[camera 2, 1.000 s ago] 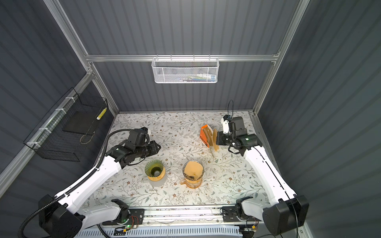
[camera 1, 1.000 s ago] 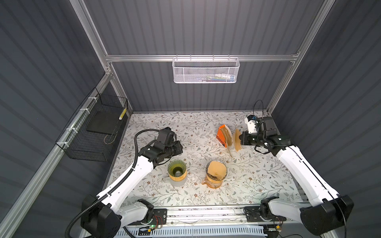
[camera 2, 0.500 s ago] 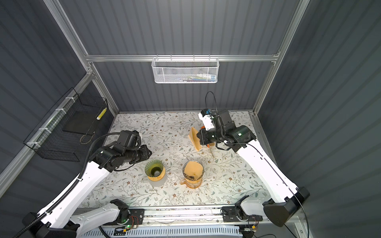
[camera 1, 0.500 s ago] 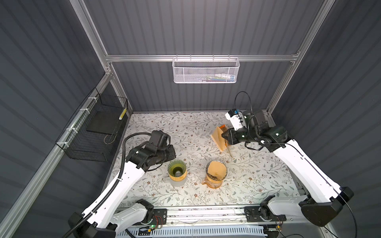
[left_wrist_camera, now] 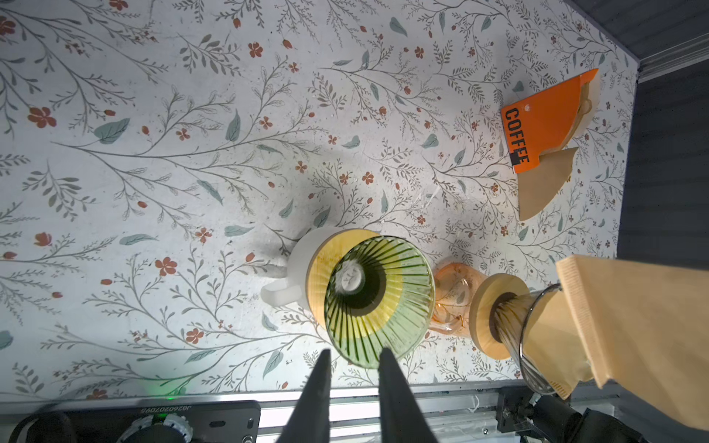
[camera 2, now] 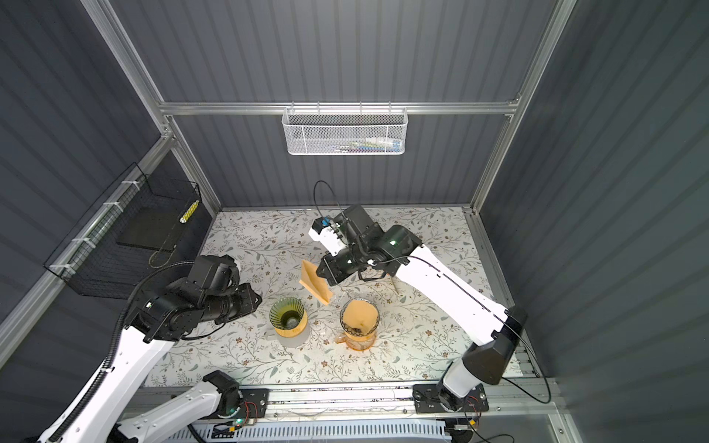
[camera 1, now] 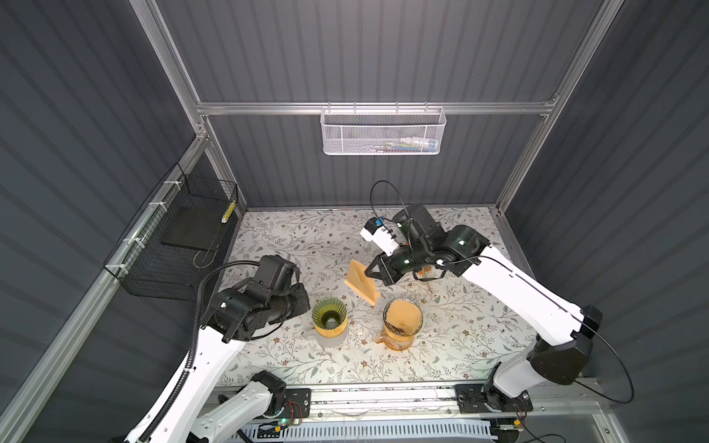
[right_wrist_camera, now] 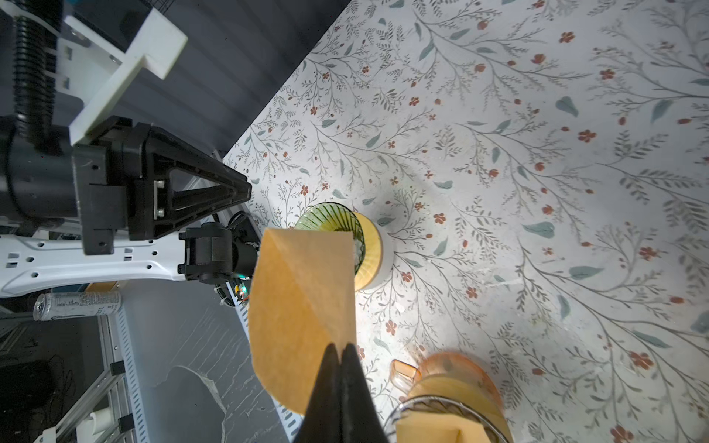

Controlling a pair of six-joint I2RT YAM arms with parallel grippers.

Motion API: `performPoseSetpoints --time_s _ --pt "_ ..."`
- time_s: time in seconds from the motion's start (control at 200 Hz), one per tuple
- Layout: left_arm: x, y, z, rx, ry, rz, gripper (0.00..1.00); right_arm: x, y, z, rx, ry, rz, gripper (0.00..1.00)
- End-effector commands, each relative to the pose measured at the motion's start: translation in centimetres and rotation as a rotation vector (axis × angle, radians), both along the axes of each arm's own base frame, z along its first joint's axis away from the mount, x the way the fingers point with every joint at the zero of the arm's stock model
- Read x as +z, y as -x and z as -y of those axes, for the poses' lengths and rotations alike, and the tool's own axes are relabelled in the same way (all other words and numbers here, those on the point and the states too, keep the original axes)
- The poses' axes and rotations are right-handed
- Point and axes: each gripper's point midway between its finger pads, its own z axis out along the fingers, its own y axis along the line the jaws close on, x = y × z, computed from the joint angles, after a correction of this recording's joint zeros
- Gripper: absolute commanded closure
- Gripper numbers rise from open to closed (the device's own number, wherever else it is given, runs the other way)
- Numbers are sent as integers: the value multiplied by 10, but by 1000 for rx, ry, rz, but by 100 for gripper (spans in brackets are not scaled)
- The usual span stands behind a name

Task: Place the coffee filter in the dripper
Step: 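Carry the tan filter with the right gripper over the green dripper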

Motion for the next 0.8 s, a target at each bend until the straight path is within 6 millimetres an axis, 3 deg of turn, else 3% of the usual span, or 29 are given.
performPoseSetpoints --time_s 0.0,0.28,0.79 --pt "-7 17 -12 28 -21 -48 76 -4 14 -15 66 16 -30 100" --pt "-11 26 -17 36 -9 -43 76 -37 30 -44 138 120 -107 100" --pt "-16 18 -5 -43 3 2 77 -85 20 -55 56 305 -172 100"
